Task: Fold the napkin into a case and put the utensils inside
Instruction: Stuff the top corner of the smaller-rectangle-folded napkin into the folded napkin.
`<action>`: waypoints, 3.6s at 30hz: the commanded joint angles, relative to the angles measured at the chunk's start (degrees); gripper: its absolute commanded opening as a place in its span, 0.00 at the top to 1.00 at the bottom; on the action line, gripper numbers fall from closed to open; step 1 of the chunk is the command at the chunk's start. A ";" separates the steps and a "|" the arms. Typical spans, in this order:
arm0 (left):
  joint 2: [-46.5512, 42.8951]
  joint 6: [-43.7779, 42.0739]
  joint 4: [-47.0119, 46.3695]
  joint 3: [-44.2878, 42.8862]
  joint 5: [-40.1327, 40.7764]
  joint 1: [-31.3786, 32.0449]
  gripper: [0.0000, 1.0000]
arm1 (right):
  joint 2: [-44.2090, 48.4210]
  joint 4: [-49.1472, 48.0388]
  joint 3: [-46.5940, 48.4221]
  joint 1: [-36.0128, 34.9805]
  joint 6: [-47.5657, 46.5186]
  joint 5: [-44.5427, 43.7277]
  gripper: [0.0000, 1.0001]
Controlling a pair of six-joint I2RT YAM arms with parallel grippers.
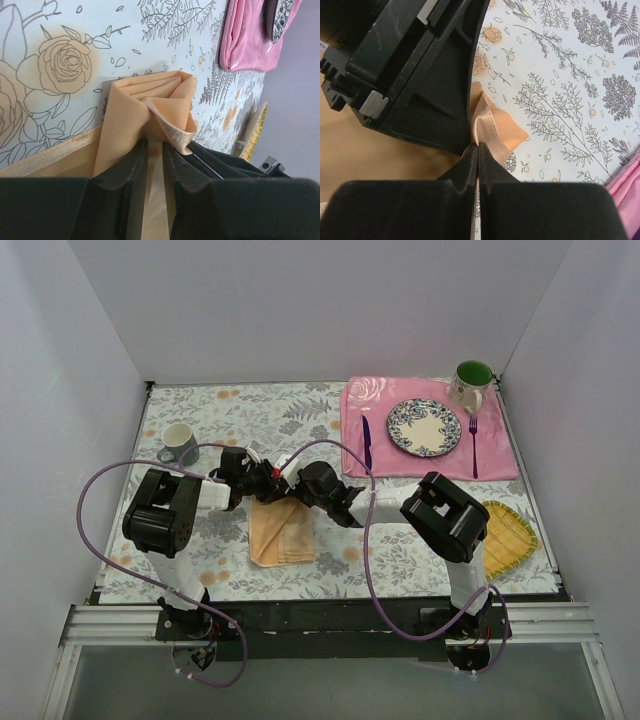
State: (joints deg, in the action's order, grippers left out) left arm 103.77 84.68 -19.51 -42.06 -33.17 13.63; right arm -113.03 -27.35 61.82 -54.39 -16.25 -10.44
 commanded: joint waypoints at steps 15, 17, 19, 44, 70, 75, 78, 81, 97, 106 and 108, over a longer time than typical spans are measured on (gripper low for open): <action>-17.28 -4.71 7.81 2.51 1.00 0.00 0.76 | -2.28 -0.24 2.51 -0.36 1.31 -3.10 0.99; -17.11 -1.38 7.38 4.00 -1.10 -0.35 0.89 | -2.19 -0.16 2.60 -0.36 1.40 -3.19 0.99; -15.62 -0.05 6.68 4.27 -3.21 -0.36 0.93 | -2.10 -0.07 2.60 -0.36 1.40 -3.27 0.99; 3.02 12.52 -5.37 -0.21 -1.73 0.35 1.00 | -2.46 0.99 3.22 -0.19 2.01 -2.83 0.99; 7.06 23.95 -14.25 0.76 -1.81 0.35 0.93 | -1.31 1.78 2.34 -0.19 2.80 -3.01 0.99; 5.76 20.80 -10.04 -0.12 -3.66 0.08 0.93 | -1.49 1.87 2.34 -0.01 2.54 -3.19 0.99; 1.01 17.10 -5.65 -0.21 -4.80 -0.97 0.90 | -1.66 1.87 2.25 -0.10 2.54 -3.27 0.99; -4.61 11.58 2.24 -0.91 -6.03 -1.58 0.81 | -1.75 2.04 2.16 -0.01 2.63 -3.62 0.99; -38.62 -28.96 17.60 -3.73 16.46 -9.32 0.02 | -1.58 2.04 2.42 0.25 2.80 -3.63 0.99; -24.14 -22.29 35.69 -9.19 0.48 -15.74 0.45 | -2.10 2.39 3.04 0.25 3.33 -3.45 0.99; -23.44 -19.84 31.30 -5.33 0.64 -15.65 0.45 | -2.02 2.39 3.04 0.34 3.15 -3.71 0.99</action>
State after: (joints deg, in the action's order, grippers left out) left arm 77.36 59.83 5.96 -54.46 -27.94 -1.06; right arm -115.24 -23.73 63.53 -54.06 -13.67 -14.02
